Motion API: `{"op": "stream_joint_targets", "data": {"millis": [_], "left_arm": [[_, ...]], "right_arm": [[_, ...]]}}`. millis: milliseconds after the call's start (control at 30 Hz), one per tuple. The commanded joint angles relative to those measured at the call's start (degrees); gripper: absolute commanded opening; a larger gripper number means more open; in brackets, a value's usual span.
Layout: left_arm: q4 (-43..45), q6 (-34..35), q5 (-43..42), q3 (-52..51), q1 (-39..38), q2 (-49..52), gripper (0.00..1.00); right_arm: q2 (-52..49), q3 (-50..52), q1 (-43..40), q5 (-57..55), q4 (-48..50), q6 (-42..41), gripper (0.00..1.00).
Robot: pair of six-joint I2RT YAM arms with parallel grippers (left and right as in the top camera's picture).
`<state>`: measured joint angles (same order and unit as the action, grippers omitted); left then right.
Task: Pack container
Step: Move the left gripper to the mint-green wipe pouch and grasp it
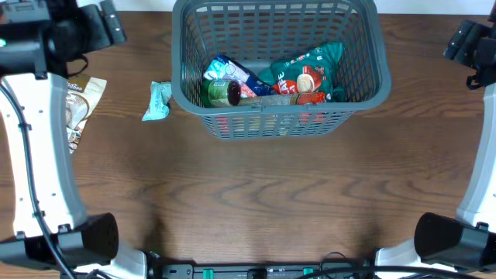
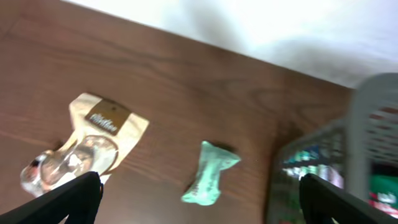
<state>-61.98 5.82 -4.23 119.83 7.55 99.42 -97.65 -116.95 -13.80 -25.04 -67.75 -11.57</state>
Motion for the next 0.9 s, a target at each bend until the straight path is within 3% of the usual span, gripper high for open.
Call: {"op": "stream_joint_targets", "data": {"millis": [0, 200, 333, 500, 600, 867], "left_arm": [[-0.3, -3.3, 0.7, -1.3, 0.8, 2.9, 0.99], [-1.6, -9.2, 0.4, -1.6, 0.7, 9.6, 0.99], [-2.5, -15.7, -4.2, -1.6, 0.7, 14.6, 0.99], [-2.6, -18.8, -4.6, -1.6, 0.7, 20.8, 0.99], [-3.4, -21.7, -9.6, -1.6, 0.7, 23.8, 0.99], [-3.8, -23.3, -13.3, -1.7, -0.5, 28.6, 0.99]], "right_arm": [[1.0, -0.9, -0.5, -0.2, 0.0, -0.8, 0.99], [1.0, -0.9, -0.5, -0.2, 0.0, -0.8, 0.99], [1.0, -0.9, -0.5, -0.2, 0.0, -0.8, 0.99], [1.0, -0.9, -0.5, -0.2, 0.0, -0.8, 0.99], [1.0, -0.9, -0.5, -0.2, 0.0, -0.8, 0.99], [1.0, -0.9, -0.5, -0.2, 0.0, -0.8, 0.99]]}}
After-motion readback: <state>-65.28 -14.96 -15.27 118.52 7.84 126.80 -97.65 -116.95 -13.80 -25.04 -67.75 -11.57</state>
